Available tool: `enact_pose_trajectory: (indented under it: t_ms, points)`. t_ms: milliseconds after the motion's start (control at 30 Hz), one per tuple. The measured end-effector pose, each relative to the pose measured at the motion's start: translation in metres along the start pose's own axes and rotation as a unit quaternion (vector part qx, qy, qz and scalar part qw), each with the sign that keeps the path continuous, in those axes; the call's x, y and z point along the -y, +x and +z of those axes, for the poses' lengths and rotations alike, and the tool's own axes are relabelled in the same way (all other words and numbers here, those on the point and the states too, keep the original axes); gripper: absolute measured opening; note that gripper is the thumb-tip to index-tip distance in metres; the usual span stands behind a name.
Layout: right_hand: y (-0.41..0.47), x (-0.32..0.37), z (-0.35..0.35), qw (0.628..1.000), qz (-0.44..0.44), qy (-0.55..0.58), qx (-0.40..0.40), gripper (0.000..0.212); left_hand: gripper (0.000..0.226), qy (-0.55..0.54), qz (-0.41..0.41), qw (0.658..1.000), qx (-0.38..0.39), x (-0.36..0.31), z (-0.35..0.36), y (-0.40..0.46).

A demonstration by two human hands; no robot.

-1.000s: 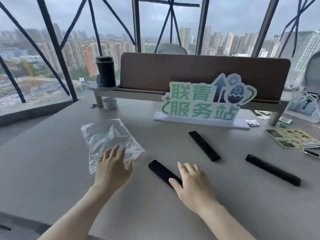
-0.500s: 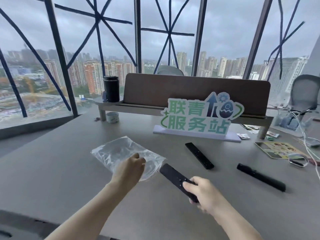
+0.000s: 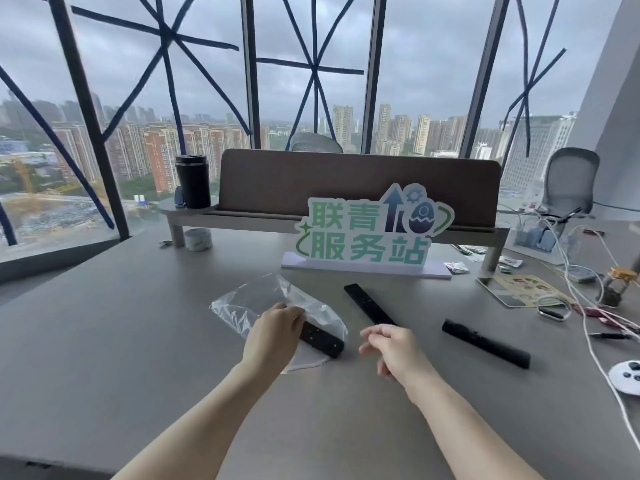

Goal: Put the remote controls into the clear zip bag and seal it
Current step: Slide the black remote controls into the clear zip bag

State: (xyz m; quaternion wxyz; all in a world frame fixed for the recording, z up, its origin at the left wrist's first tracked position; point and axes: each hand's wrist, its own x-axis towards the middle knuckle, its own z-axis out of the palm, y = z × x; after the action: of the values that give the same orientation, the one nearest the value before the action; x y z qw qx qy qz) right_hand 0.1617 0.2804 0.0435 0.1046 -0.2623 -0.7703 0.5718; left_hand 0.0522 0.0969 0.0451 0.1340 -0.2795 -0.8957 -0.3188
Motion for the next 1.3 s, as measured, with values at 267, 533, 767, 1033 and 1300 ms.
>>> enact_pose_trajectory:
  t_ms: [267, 533, 767, 1033, 1300]
  points:
    - [0.078, -0.027, -0.027, 0.947, 0.024, -0.284, -0.151, 0.055, 0.028, -0.047, -0.009, 0.999, -0.008, 0.004, 0.013, -0.011]
    - [0.097, -0.028, -0.010, 0.942, 0.033, -0.317, -0.106, 0.032, 0.027, 0.012, -0.043, 0.999, 0.022, 0.019, 0.017, -0.019]
    - [0.000, -0.033, -0.095, 0.987, 0.096, 0.127, -0.010, 0.030, 0.028, -0.065, -0.055, 0.996, 0.022, -0.013, 0.038, 0.008]
    - [-0.041, -0.024, -0.085, 0.981, 0.119, 0.059, 0.138, 0.023, 0.026, -0.123, 0.018, 0.991, 0.048, -0.081, 0.043, 0.021]
    - [-0.024, -0.045, -0.057, 0.995, 0.055, 0.073, -0.040, 0.022, 0.025, -0.101, -0.021, 0.994, 0.021, -0.053, 0.028, -0.004]
